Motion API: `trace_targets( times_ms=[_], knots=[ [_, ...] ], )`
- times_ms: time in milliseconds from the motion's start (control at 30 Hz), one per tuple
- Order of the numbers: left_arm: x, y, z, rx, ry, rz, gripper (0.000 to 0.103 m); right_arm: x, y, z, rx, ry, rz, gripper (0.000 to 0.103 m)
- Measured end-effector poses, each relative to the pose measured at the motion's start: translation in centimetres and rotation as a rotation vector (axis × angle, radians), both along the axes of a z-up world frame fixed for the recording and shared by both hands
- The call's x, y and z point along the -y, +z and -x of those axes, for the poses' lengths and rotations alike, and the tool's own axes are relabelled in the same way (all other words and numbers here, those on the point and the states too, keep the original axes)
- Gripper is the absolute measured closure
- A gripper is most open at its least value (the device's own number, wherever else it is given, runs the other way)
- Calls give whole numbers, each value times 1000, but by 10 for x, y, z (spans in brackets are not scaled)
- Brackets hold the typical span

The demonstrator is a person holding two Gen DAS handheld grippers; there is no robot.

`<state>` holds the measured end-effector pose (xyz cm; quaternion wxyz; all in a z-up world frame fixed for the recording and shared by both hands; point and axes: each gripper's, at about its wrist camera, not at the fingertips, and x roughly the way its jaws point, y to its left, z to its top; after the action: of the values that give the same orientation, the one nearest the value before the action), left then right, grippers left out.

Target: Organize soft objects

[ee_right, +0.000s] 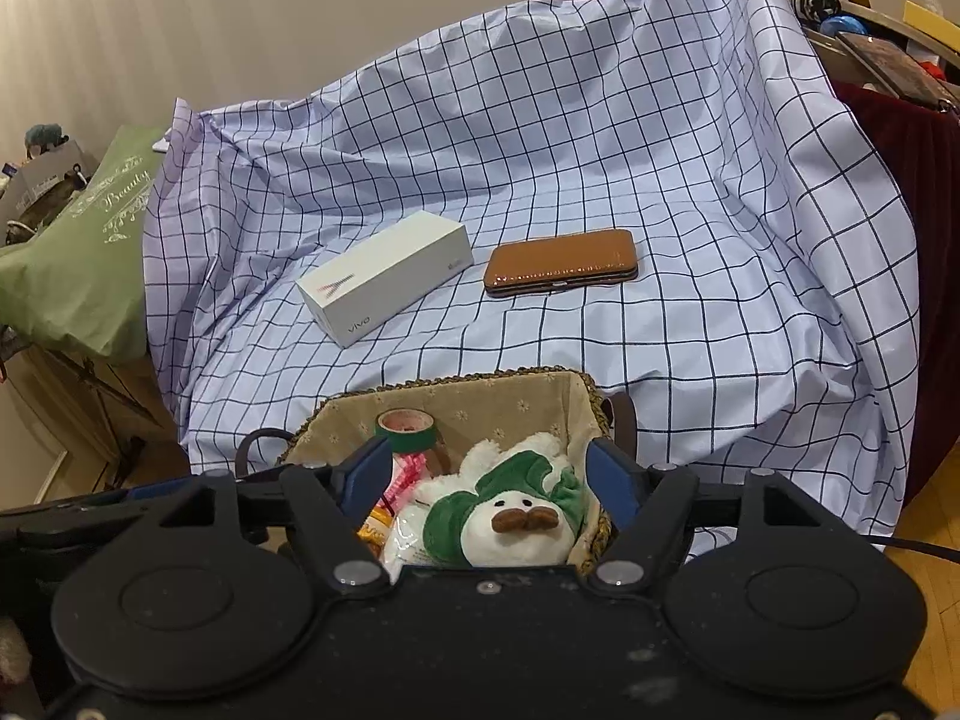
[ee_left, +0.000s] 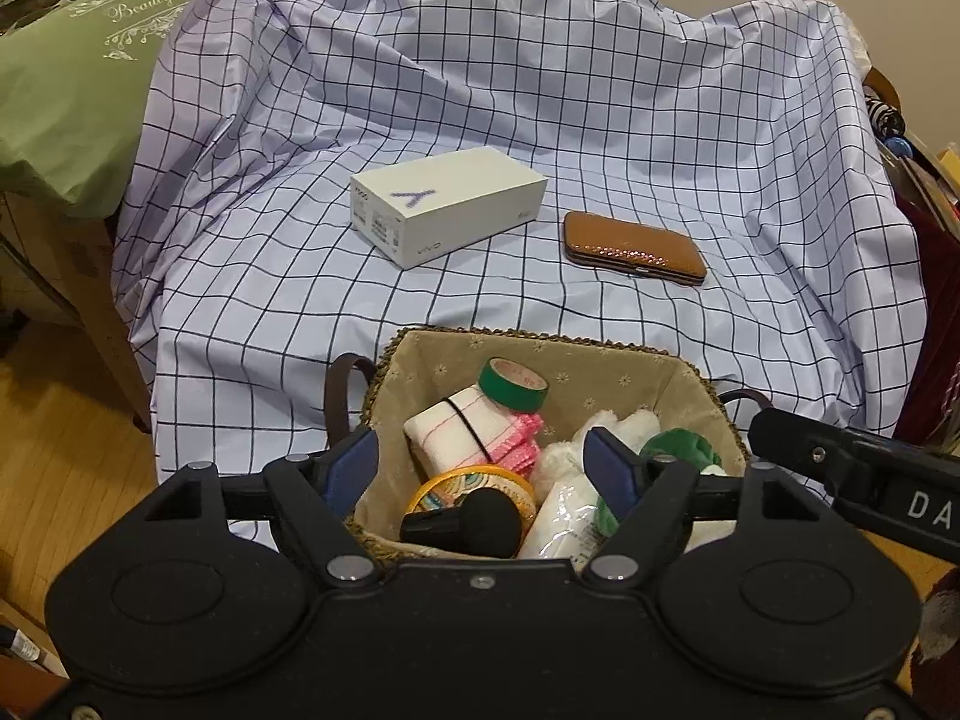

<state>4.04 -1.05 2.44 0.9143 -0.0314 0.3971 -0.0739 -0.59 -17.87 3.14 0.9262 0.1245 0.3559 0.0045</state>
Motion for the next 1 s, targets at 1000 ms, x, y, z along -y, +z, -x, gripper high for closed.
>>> trace_targets(
  times_ms=[1000],
  knots=[
    [-9, -8, 16, -40, 1, -64, 18, -1, -14, 9, -77, 8, 47, 22]
  ],
)
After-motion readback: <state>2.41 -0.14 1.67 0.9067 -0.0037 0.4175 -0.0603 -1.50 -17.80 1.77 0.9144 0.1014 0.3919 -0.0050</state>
